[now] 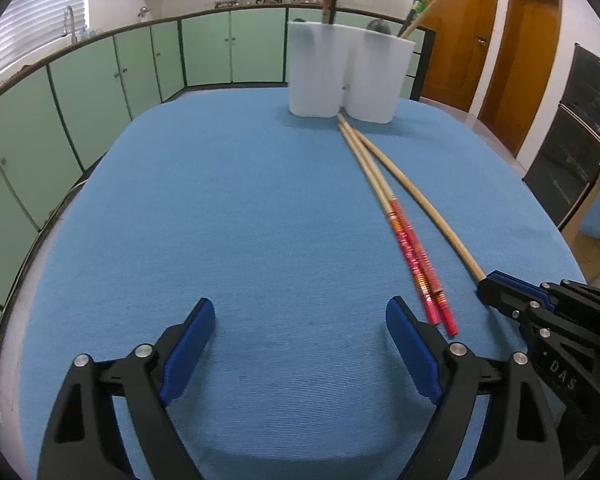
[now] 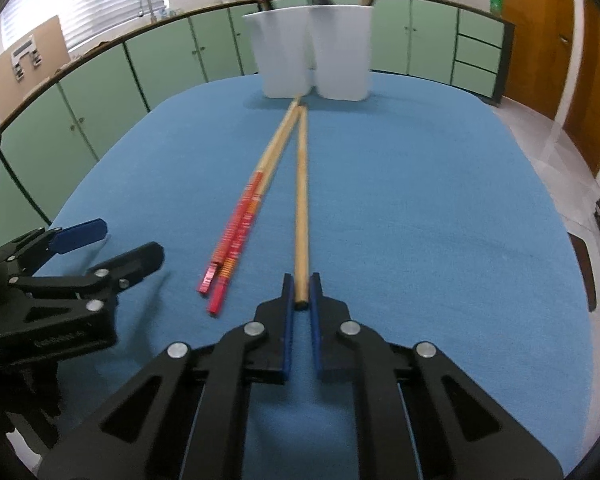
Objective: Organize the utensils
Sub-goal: 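Grasp a plain wooden chopstick at its tip with the right tool, then grasp a red-patterned chopstick at its tip with the left tool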
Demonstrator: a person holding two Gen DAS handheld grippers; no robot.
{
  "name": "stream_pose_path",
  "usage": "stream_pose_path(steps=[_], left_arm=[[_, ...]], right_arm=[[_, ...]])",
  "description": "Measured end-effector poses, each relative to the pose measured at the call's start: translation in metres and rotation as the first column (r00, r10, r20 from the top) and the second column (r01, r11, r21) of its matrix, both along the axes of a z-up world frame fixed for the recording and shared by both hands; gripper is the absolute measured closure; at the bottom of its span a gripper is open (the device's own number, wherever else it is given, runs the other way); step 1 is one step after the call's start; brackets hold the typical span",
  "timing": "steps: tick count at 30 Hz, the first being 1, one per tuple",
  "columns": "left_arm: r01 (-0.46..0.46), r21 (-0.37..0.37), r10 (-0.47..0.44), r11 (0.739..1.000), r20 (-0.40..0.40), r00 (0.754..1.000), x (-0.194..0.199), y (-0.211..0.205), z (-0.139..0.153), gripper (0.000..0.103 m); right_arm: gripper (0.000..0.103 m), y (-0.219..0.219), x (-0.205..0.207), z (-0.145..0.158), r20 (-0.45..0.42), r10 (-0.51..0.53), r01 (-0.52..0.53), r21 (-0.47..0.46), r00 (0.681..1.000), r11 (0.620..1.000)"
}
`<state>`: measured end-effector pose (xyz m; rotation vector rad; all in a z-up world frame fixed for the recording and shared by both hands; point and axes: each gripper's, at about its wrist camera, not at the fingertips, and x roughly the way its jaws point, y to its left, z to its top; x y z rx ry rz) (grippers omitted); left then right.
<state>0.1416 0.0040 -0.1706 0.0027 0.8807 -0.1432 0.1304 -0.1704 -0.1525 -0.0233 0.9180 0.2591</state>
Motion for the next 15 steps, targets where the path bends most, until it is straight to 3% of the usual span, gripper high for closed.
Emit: stream_pose_path(steps=[9,15], left_arm=[[0.062,-0.032,-0.062,0.998,0.018,0.998,0.002,-0.033,0.005,0.019],[0.082,-0.022,-0.082,0.996,-0.014,0.997,0.008,-0.049,-0.003,0.031]], right_arm=[[0.097,-0.036,-0.006,-0.002,0.0,-0.064,0.064,0.005,0.998,0.998],[0.096,-0.038,-0.006,-0.003,0.0,-0.062,0.062,0.013,0.998,0.998]])
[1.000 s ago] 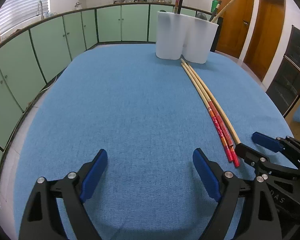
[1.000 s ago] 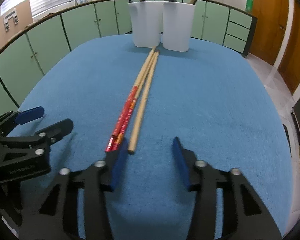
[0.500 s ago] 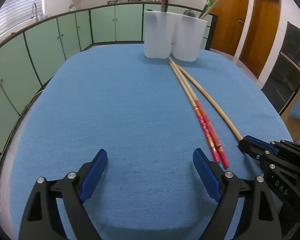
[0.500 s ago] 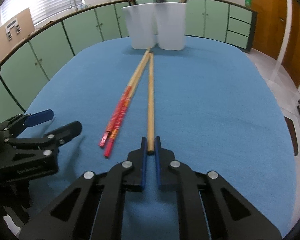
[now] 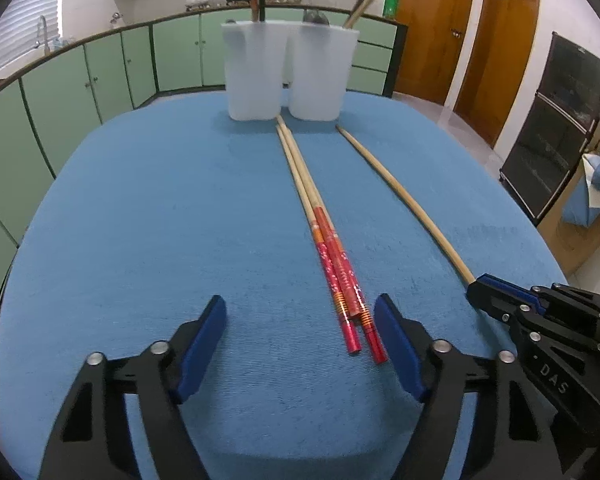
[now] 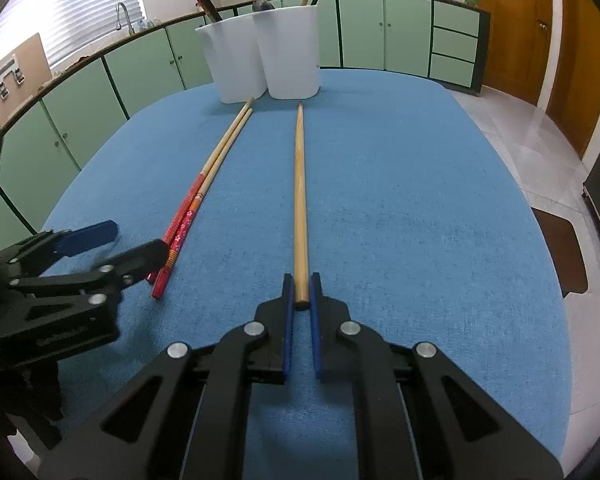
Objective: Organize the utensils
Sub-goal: 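Grasp a red-patterned chopstick at its tip with the left tool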
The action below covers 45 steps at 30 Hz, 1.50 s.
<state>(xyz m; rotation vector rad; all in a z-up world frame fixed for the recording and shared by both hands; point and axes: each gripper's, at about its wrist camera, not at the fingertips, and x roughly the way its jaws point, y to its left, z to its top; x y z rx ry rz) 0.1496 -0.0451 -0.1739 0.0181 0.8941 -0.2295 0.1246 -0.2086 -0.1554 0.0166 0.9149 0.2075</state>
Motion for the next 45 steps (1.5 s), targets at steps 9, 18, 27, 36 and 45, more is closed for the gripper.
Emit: stream_pose_path(steps=[9,18,27,36,45], left_arm=[[-0.022,-0.006,0.022,1.0,0.001,1.0,0.001,0.006,0.001,0.049],[-0.067,-0.04,0.067,0.997,0.002,0.998,-0.011,0.026,0.002,0.065],[-0.06,-0.046,0.06,0.997,-0.001,0.998,-0.026,0.036,0.004,0.049],[-0.065,0.061,0.065,0.996,0.002,0.998,-0.018,0.03,0.0,0.046],[-0.069,0.063,0.069,0.996,0.007,0.998,-0.015,0.03,-0.003,0.048]], right_arm=[[0.096,-0.002,-0.002,0.0,-0.003,-0.001,0.001,0.021,1.0,1.0],[0.096,-0.002,-0.002,0.0,-0.001,-0.001,0.001,0.01,1.0,1.0],[0.096,-0.001,-0.001,0.0,-0.001,0.0,0.0,0.004,1.0,1.0],[0.096,0.002,0.0,0.0,0.0,-0.001,0.001,-0.009,1.0,1.0],[0.095,0.004,-0.001,0.0,0.001,-0.001,0.001,-0.011,1.0,1.0]])
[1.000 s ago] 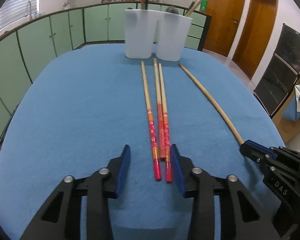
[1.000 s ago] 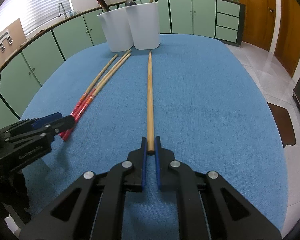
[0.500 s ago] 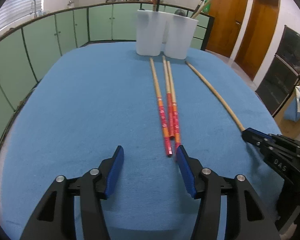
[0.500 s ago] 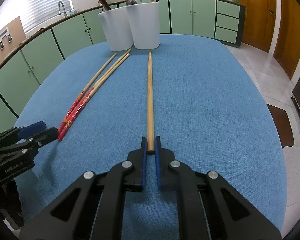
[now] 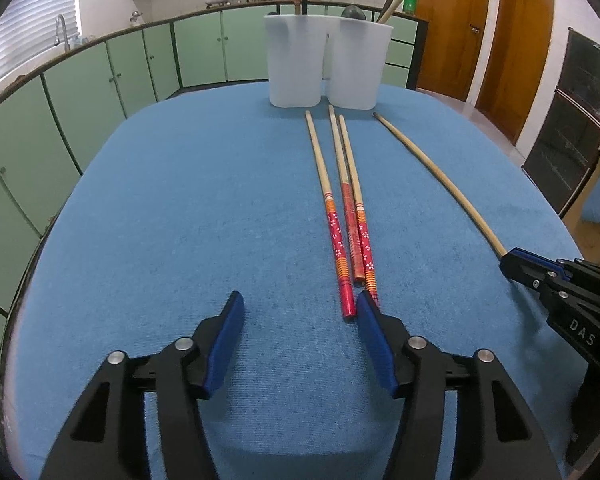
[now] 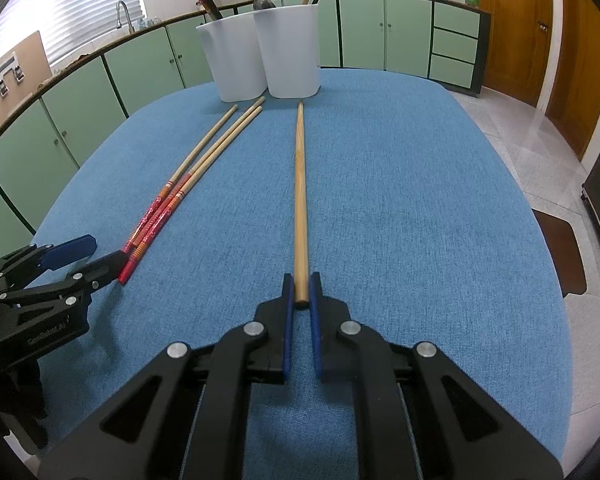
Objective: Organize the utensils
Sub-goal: 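Grasp a red-patterned chopstick at its tip with the left tool, then carry the wooden chopstick with the right tool while the left tool carries the red one into the holder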
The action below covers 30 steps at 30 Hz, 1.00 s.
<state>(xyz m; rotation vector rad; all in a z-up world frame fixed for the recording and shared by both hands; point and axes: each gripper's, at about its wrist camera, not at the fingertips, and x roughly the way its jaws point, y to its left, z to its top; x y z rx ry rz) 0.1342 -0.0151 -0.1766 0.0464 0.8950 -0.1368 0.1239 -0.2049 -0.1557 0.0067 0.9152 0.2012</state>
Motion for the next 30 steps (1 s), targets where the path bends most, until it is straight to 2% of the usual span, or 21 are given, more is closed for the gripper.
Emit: stream_pose_path(steps=[3,9,11,13,20,24,30], left_arm=[[0.0,0.004,0.0,1.0,0.005,1.0,-0.002,0.0,0.0,0.052],[0.019,0.013,-0.019,1.0,0.017,1.0,-0.006,-0.01,0.001,0.077],[0.032,0.012,-0.032,0.999,0.019,0.999,-0.006,-0.015,0.001,0.091],[0.042,0.011,-0.043,0.999,0.019,0.999,-0.007,-0.018,0.001,0.097],[0.026,-0.031,-0.026,0.999,0.023,0.999,-0.008,-0.01,0.008,0.098],[0.024,-0.025,-0.023,0.999,0.07,0.997,-0.016,-0.003,0.029,0.098],[0.042,-0.022,-0.038,0.999,0.159,0.987,-0.025,0.003,0.073,0.098]], right_arm=[[0.095,0.0,0.0,0.0,0.0,0.0,0.0,-0.001,1.0,1.0],[0.095,0.001,0.0,0.0,0.001,0.0,0.0,-0.003,1.0,1.0],[0.096,0.001,0.0,0.0,0.001,0.001,-0.001,-0.003,1.0,1.0],[0.096,0.001,0.0,0.0,0.001,0.001,-0.001,0.0,1.0,1.0],[0.097,-0.002,-0.003,0.005,0.014,0.003,-0.003,0.031,1.0,1.0],[0.097,-0.006,-0.007,0.019,0.049,0.008,-0.009,0.028,0.999,1.0],[0.097,-0.012,-0.009,0.061,0.137,0.016,-0.02,0.035,0.991,0.999]])
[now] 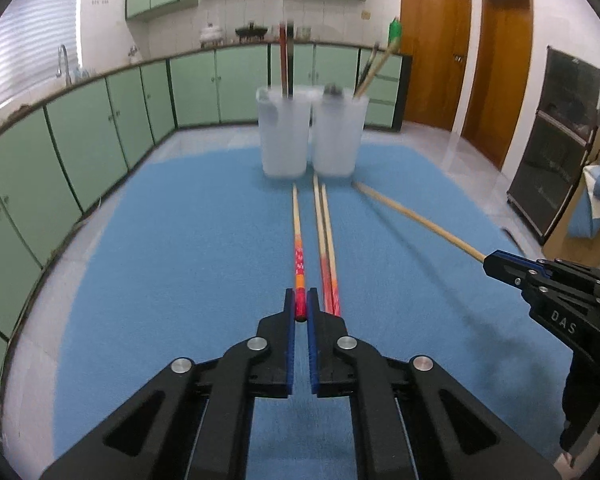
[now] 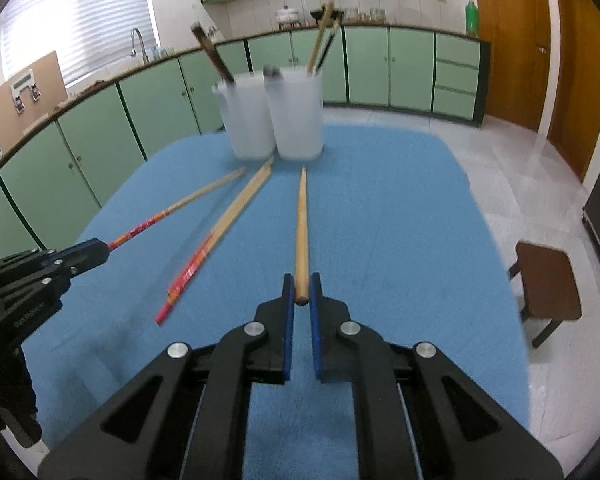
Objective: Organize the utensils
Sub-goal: 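Carry the wooden chopstick with the right tool while the left tool carries the red one into the holder, then open both tools to release the chopsticks into the holder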
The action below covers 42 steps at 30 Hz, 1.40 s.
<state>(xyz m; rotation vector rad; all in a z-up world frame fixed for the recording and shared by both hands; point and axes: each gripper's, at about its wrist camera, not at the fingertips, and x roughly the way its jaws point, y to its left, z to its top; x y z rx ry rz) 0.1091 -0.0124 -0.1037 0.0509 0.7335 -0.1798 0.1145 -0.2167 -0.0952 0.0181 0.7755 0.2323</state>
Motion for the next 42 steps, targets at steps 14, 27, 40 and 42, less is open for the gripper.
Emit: stream_pose_path(steps=[14,27,40,42], left_arm=[[0.064,-0.045,-0.052,0.997,0.228,0.972,0.018,0.011,0.107,0.098],[0.154,-0.074,-0.13,0.985,0.258,0.957,0.071,-0.004,0.146,0.098],[0.161,-0.108,-0.085,0.981,0.504,0.86,0.129,-0.022,0.246,0.098],[0.145,-0.1,-0.071,0.984,0.525,0.848,0.142,-0.025,0.254,0.098]], right_arm=[[0.097,-0.007,0.029,0.111,0.159,0.075,-0.089,0.085,0.984,0.992],[0.097,0.01,0.07,0.175,0.215,0.165,-0.17,0.007,0.963,0.985],[0.097,0.002,0.143,0.263,0.401,0.087,-0.103,0.02,0.912,0.994],[0.097,0.001,0.157,0.265,0.41,0.075,-0.094,0.026,0.909,0.995]])
